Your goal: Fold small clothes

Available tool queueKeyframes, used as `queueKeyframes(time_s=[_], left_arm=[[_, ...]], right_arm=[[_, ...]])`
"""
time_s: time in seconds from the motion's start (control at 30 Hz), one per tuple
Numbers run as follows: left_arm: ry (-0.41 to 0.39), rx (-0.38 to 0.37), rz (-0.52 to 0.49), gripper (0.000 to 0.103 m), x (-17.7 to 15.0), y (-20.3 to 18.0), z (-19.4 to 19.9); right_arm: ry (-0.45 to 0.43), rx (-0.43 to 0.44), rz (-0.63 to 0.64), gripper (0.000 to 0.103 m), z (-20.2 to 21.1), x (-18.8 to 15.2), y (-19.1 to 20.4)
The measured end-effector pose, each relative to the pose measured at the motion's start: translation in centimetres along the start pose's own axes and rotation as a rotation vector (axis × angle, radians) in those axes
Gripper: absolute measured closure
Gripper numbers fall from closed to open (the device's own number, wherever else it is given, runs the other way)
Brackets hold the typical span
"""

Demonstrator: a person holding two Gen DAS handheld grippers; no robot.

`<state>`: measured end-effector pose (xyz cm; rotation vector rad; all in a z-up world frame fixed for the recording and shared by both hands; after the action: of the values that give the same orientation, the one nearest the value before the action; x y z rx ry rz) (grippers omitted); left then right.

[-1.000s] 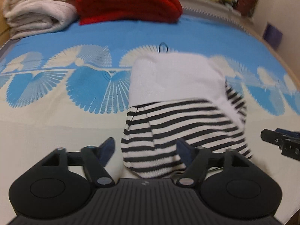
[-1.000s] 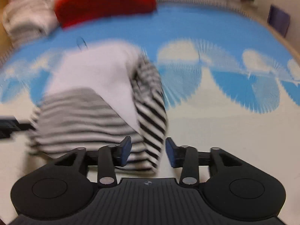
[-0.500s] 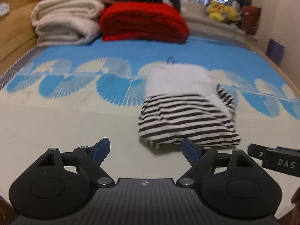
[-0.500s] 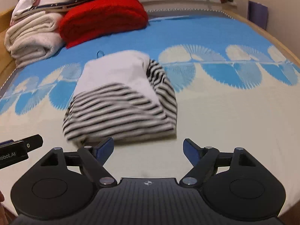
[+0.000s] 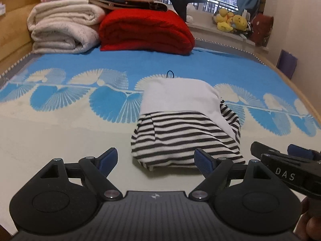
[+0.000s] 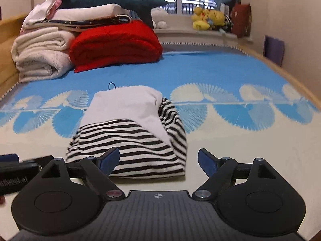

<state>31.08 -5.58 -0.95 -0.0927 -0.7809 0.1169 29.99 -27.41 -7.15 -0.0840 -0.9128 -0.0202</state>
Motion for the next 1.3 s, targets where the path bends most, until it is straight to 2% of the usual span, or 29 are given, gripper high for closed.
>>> queueKeyframes(time_s=[0.27, 1.3], left_arm=[[0.015, 0.005, -0.01, 0.016, 0.0, -0.3, -1.2], [0.013, 0.009, -0.008, 0.016, -0.1, -0.5, -1.1]], right_arm=[[-0.004, -0.027, 0.014, 0.017, -1.2, 0.9, -0.5], [0.004, 0.006, 0.062, 0.017, -1.8, 0.9, 1.7]])
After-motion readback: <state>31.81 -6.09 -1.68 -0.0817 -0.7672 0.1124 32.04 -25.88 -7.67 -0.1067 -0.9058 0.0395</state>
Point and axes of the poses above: each gripper's, at about its wrist camera, not at the fingertips, and z roughly against the way its jaws point, y to its left, x to its top, the point moved 10 cm from there along -z, roughly the way its jaws point, and after that the axes turned 7 degrees about z, right-handed, at the moved point
